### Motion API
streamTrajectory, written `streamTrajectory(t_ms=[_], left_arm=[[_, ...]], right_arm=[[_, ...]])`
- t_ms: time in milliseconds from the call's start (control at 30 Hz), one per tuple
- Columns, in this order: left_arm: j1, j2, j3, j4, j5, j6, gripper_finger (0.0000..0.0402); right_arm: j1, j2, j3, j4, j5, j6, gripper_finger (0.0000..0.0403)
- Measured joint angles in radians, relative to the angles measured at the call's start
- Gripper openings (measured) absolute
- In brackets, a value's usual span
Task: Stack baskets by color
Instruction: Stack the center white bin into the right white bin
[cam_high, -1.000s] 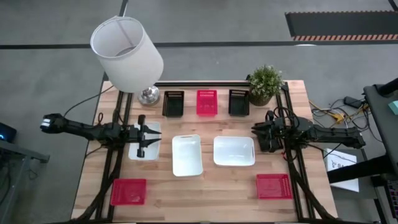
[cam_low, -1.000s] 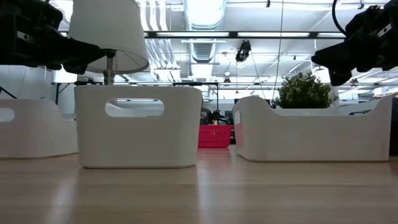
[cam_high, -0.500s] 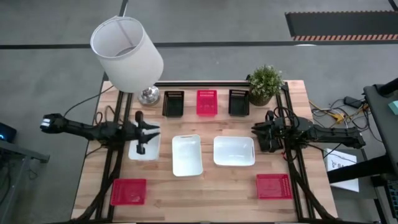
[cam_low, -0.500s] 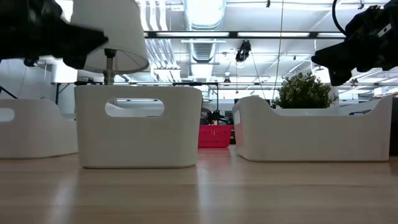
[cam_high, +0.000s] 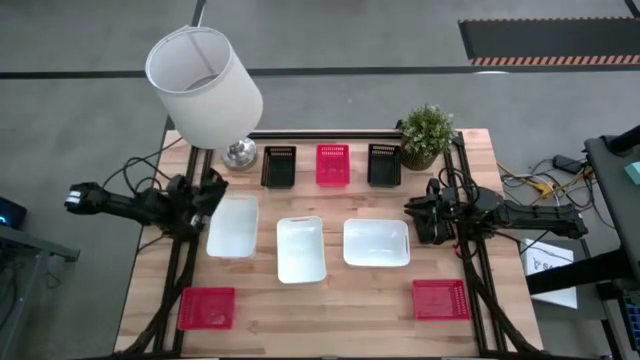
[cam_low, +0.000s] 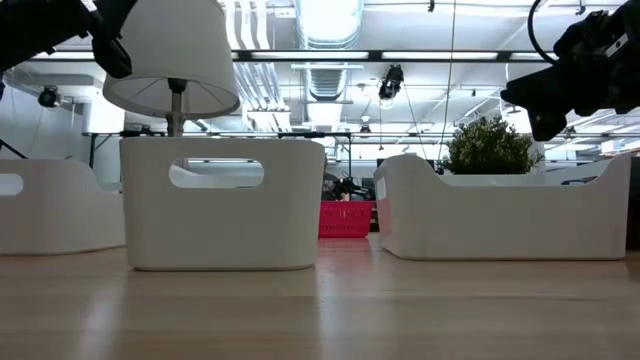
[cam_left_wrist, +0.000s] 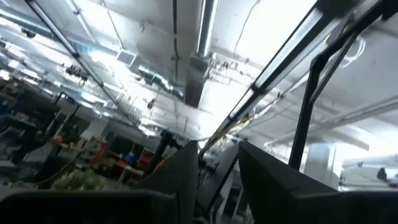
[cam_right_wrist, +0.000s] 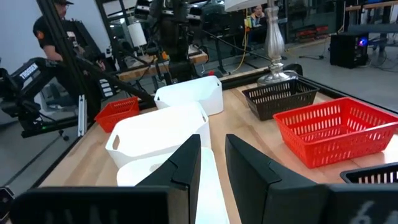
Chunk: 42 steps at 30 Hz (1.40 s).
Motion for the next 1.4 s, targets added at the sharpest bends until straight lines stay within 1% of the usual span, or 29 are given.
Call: streamTrajectory(t_ms=[100,233,400,467,567,633,733,867,967,1067,1200,1300,1400], left_arm=[[0.000,-0.001,0.000,0.001,-0.001,-0.001,0.0099],[0.000,0.007,0.000,0.005,-0.009,-0.002,0.0099],[0.000,0.013,0.000,0.024,-0.114,-0.012,0.0099],[0.000,0.024,0.000,0.026,-0.165,-0.057,0.0099],[0.000,0.056,0.014,0.023,-0.188,-0.085,0.0099],[0.000,0.099,0.047,0.027,-0.186,-0.086,0.0099],[0.000,0.180,0.115,0.024,-0.187,-0.091,0.0099],[0.000,0.320,0.253,0.016,-0.195,-0.144,0.0099],[-0.002,0.444,0.364,-0.040,-0.197,-0.222,0.0099],[-0.006,0.551,0.488,-0.174,-0.196,-0.334,0.0099],[-0.012,0.697,0.671,-0.480,-0.192,-0.508,0.0099],[-0.015,0.797,0.823,-0.766,-0.192,-0.649,0.0099],[-0.021,0.905,0.969,-1.062,-0.169,-0.783,0.0099]], right_arm=[[0.000,0.000,0.000,0.031,0.000,-0.021,0.0068],[0.000,0.000,0.000,0.126,0.000,-0.099,0.0068],[0.000,0.000,0.000,0.235,-0.001,-0.168,0.0068],[0.000,0.000,0.000,0.247,-0.002,-0.198,0.0068],[0.000,0.000,0.000,0.266,-0.009,-0.251,0.0068],[0.000,-0.001,0.000,0.289,-0.012,-0.283,0.0068],[0.000,-0.001,0.000,0.334,-0.047,-0.307,0.0068],[0.000,-0.001,0.000,0.350,-0.062,-0.303,0.0068],[0.000,-0.001,0.000,0.339,-0.062,-0.299,0.0068],[0.000,-0.001,0.000,0.337,-0.061,-0.287,0.0068],[0.000,-0.001,0.000,0.337,-0.061,-0.286,0.0068],[0.000,-0.001,0.000,0.336,-0.061,-0.286,0.0068],[0.000,-0.001,0.000,0.333,-0.061,-0.279,0.0068]])
